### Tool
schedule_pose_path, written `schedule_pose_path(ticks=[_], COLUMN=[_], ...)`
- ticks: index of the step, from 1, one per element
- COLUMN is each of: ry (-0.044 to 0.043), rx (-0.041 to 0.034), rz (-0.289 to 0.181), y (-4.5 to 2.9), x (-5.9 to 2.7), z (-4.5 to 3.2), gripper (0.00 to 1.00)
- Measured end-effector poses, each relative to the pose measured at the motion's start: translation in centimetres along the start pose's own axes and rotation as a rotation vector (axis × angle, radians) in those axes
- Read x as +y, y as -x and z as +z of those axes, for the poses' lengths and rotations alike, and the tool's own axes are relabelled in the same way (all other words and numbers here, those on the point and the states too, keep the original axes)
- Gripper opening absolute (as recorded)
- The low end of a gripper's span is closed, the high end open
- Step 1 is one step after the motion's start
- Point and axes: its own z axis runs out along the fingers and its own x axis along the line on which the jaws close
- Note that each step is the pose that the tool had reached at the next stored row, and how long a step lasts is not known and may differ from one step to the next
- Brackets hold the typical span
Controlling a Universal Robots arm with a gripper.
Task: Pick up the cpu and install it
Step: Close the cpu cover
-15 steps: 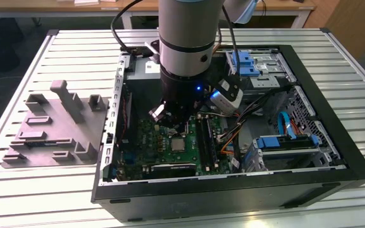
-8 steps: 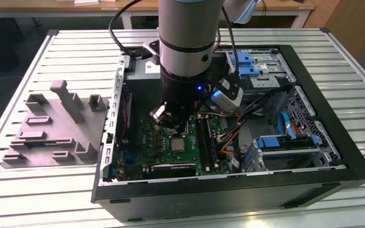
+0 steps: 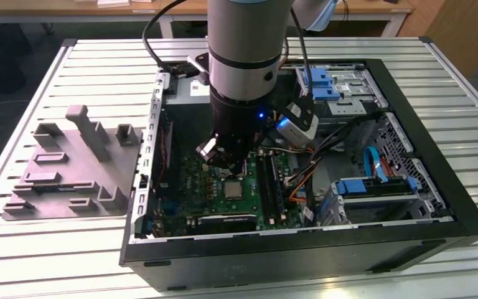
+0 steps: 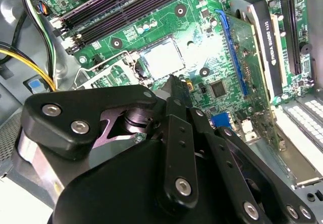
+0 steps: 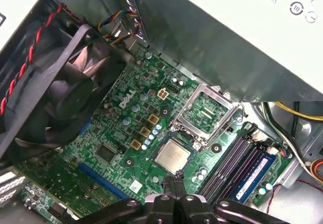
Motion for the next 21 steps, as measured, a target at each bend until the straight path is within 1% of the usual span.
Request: schedule_pose_path(ticks=[1,2,4,5,6,8,10,13,14,15,17,18,19,21], ry=[0.001,0.0073,0.0306,0.0391,0.0396,0.039,0.0391,0.0471,0.0522,0.0606,0.0895,0.1054,0.1156,0.1158], rx=[-0.0007,-0.0058,-0.0238,-0.0316,-0.0349,-0.036,-0.0374,-0.0473,-0.0518,-0.0582,-0.0791,-0.0906,-0.098,-0.0981], rz=[0.0,-0.001,-0.005,-0.007,-0.008,-0.014,-0.032,-0.055,-0.057,-0.057,-0.058,-0.059,-0.059,-0.06], y=[-0.01,-0.01,-0.01,-0.02,-0.02,-0.02,-0.03,-0.02,-0.02,-0.03,-0.04,-0.04,-0.05,0.07], x=[0.0,-0.01,-0.01,-0.02,-0.03,-0.04,-0.05,-0.04,-0.06,-0.09,-0.12,-0.13,-0.15,-0.23], z=[-0.01,0.01,0.01,0.01,0.04,0.14,0.19,0.25,0.28,0.3,0.3,0.3,0.34,0.69], gripper=[0.11,0.11,0.11,0.11,0.11,0.11,0.11,0.11,0.11,0.11,0.11,0.11,0.11,0.11])
